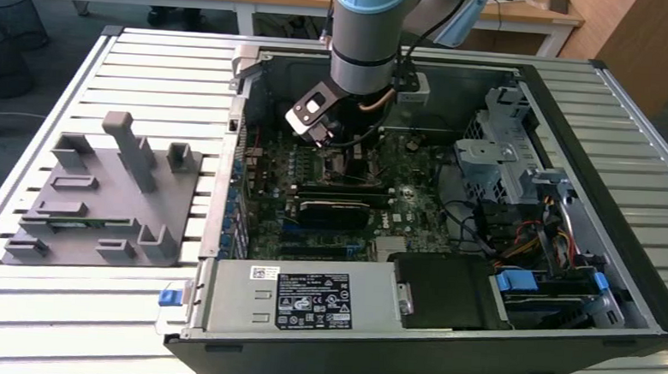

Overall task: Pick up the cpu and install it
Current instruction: 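Place the cpu into insertion slot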

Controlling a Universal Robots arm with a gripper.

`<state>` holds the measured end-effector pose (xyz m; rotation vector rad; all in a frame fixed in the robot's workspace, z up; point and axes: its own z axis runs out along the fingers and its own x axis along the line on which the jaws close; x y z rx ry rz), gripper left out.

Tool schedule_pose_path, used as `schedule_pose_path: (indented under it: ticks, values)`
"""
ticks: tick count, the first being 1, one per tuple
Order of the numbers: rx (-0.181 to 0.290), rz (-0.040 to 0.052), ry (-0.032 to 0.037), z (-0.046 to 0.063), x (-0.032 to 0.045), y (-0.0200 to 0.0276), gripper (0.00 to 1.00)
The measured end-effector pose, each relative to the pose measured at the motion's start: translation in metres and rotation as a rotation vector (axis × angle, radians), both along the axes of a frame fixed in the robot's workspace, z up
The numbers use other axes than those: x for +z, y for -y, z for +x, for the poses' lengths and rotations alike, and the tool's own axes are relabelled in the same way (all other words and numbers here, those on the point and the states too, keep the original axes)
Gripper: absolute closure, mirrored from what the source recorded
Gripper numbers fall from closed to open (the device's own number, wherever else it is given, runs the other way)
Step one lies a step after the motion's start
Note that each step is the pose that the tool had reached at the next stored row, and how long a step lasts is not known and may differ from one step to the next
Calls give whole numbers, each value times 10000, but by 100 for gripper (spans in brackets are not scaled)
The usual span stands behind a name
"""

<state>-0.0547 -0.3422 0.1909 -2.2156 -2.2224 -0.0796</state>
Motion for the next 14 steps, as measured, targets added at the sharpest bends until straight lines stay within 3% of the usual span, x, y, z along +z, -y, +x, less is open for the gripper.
schedule_pose_path:
  ticks: [6, 7, 14]
  values:
    - [0, 4, 3, 1, -3, -1, 45]
    - [0, 3, 2, 0, -3, -1, 38]
    - [0, 2, 0, 0, -1, 0, 38]
